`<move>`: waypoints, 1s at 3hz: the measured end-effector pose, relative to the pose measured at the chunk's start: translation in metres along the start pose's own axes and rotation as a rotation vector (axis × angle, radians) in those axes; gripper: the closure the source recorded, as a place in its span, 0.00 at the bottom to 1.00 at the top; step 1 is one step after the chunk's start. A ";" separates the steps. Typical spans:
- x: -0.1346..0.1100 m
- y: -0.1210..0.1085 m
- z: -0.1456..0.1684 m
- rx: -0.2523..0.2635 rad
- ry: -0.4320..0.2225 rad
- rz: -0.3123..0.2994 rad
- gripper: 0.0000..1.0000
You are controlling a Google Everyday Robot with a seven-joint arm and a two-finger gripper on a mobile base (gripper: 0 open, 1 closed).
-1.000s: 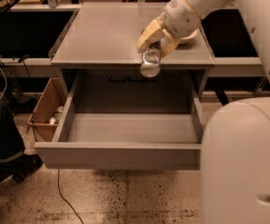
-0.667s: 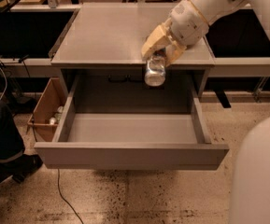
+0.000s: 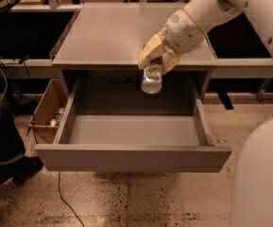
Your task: Place redbull can into top drawer
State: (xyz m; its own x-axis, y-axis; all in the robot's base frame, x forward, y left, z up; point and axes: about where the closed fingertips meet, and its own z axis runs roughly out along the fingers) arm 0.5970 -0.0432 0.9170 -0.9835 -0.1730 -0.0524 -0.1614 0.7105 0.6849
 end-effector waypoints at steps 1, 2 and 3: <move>-0.012 0.003 0.013 -0.034 -0.011 -0.026 1.00; -0.024 0.003 0.044 -0.044 -0.014 -0.090 1.00; -0.026 -0.021 0.104 -0.019 0.010 -0.152 1.00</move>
Offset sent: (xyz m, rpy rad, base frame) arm 0.0228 0.0828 -0.1158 0.0363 -0.1160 0.1646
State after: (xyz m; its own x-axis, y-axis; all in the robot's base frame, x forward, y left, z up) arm 0.6173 0.0169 0.8287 -0.9468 -0.2849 -0.1496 -0.3072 0.6625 0.6832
